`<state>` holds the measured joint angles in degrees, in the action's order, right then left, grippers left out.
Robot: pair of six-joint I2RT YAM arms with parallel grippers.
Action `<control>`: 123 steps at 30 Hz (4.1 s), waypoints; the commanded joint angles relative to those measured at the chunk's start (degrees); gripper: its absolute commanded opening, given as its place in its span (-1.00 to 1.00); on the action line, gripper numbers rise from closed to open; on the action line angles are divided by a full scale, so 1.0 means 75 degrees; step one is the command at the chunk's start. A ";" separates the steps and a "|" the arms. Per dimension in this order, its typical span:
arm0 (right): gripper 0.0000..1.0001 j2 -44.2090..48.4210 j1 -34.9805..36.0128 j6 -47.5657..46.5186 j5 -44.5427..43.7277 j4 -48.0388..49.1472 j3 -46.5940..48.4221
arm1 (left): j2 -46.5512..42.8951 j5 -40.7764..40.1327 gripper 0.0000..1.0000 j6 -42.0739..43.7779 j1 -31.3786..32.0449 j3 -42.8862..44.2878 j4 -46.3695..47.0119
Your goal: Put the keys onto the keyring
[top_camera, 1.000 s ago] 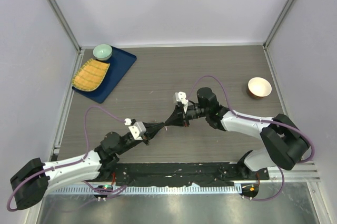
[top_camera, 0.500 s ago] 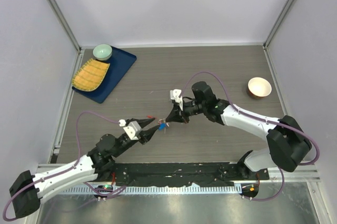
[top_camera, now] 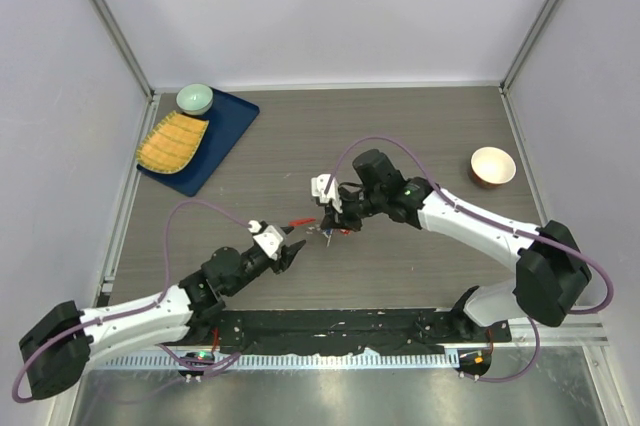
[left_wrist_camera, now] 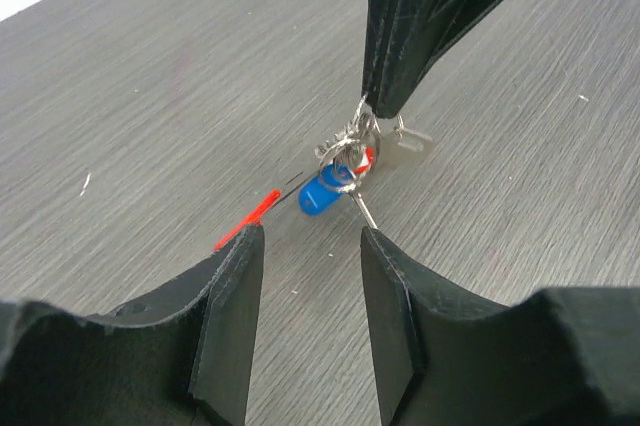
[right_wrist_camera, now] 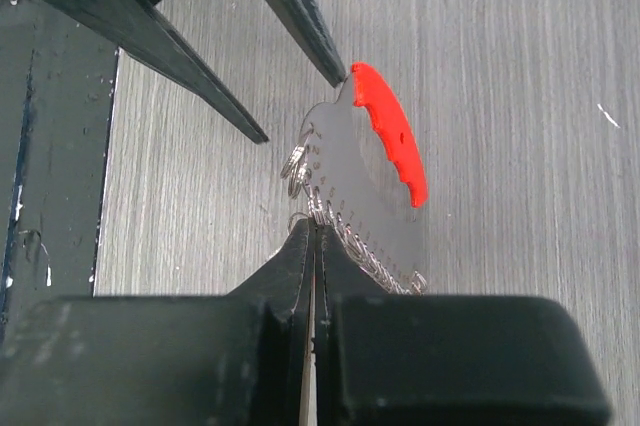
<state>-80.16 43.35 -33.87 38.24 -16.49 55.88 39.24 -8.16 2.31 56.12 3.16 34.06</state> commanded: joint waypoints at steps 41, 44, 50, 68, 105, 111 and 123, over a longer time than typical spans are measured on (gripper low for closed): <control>-0.99 0.1044 0.1391 -0.0594 -0.2286 0.0312 -0.1051 | 0.1809 0.2612 -0.13 0.0688 -0.0029 0.0152 0.1833; -0.99 0.1090 0.1462 -0.0582 -0.2286 0.0371 -0.1110 | 0.2056 0.2600 -0.18 0.0829 -0.0029 0.0282 0.1996; -0.99 0.1242 0.1532 -0.0570 -0.2309 0.0499 -0.1251 | 0.2244 0.2764 -0.17 0.0806 -0.0029 0.0446 0.2232; -0.99 0.1419 0.1591 -0.0559 -0.2356 0.0640 -0.1356 | 0.2864 0.2495 -0.27 0.0724 -0.0029 0.0856 0.2466; -0.35 0.2519 0.1497 0.1618 -0.3716 0.2488 -0.2586 | 0.2619 0.1241 -1.00 0.0021 -0.0029 0.0365 0.2863; -0.33 0.2930 0.0725 0.2976 -0.2277 0.4395 -0.3663 | 0.2783 0.1217 -1.00 -0.0120 -0.0029 0.0001 0.4011; -0.33 0.1770 -0.0096 0.3578 0.0408 0.6487 -0.3958 | 0.2362 0.1873 -1.00 -0.0120 -0.0029 -0.0011 0.4025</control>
<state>-65.63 43.05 -8.80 34.28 23.35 24.14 59.07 3.60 1.58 56.12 3.01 58.98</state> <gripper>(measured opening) 0.337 0.012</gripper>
